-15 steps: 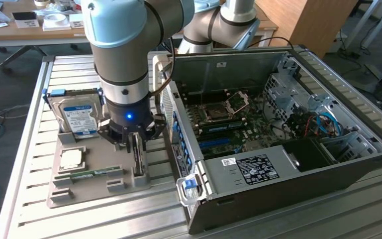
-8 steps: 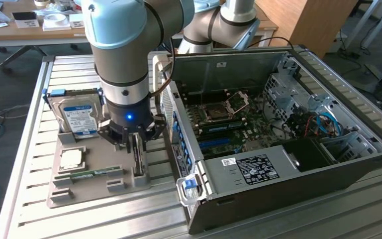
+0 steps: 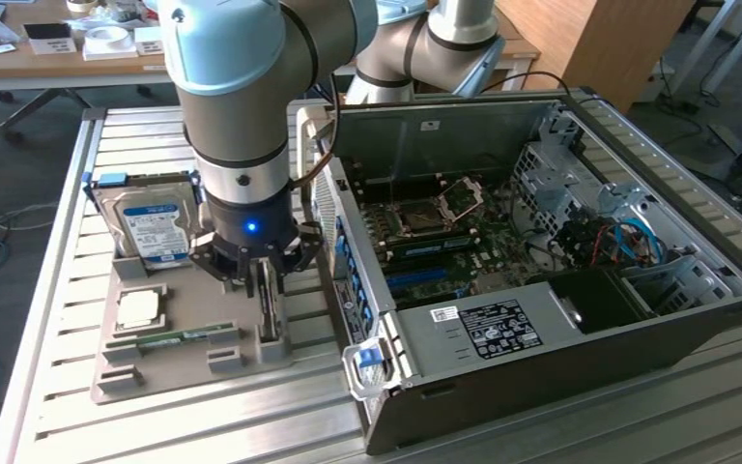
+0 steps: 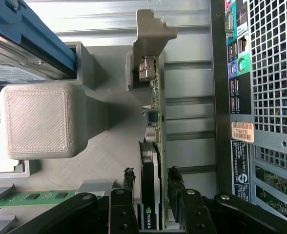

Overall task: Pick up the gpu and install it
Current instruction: 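Pick up the gpu and move the gpu toward the slot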

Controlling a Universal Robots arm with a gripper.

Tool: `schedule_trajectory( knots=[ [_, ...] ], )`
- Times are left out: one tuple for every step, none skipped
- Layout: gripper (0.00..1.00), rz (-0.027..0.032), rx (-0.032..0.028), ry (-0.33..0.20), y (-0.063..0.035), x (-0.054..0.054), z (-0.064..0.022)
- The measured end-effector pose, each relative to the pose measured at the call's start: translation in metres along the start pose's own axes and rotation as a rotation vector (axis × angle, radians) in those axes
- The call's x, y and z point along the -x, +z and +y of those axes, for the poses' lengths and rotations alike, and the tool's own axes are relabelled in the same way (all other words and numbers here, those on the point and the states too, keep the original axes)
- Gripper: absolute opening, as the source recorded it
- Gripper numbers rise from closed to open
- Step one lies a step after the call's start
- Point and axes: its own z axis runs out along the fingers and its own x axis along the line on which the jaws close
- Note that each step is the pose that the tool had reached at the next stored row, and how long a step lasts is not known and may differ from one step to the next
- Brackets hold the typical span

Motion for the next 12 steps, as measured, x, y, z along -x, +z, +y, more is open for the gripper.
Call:
schedule_trajectory(
  knots=[
    [0.41, 0.0000, 0.0000, 0.000, 0.0000, 0.0000, 0.0000],
    [0.41, 0.0001, -0.0001, 0.000, 0.0000, 0.0000, 0.0000],
    [0.41, 0.0000, 0.0000, 0.000, 0.0000, 0.0000, 0.0000],
    [0.41, 0.0000, 0.0000, 0.000, 0.0000, 0.0000, 0.0000],
    [0.40, 0.0000, 0.0000, 0.000, 0.0000, 0.0000, 0.0000],
    [0.40, 0.0000, 0.0000, 0.000, 0.0000, 0.0000, 0.0000],
    [0.33, 0.0000, 0.0000, 0.000, 0.0000, 0.0000, 0.0000],
    [0.33, 0.0000, 0.0000, 0.000, 0.0000, 0.0000, 0.0000],
    [0.33, 0.0000, 0.0000, 0.000, 0.0000, 0.0000, 0.0000],
    [0.33, 0.0000, 0.0000, 0.000, 0.0000, 0.0000, 0.0000],
    [0.33, 0.0001, 0.0000, 0.000, 0.0000, 0.0000, 0.0000],
    [0.33, 0.0000, 0.0000, 0.000, 0.0000, 0.0000, 0.0000]
  ],
)
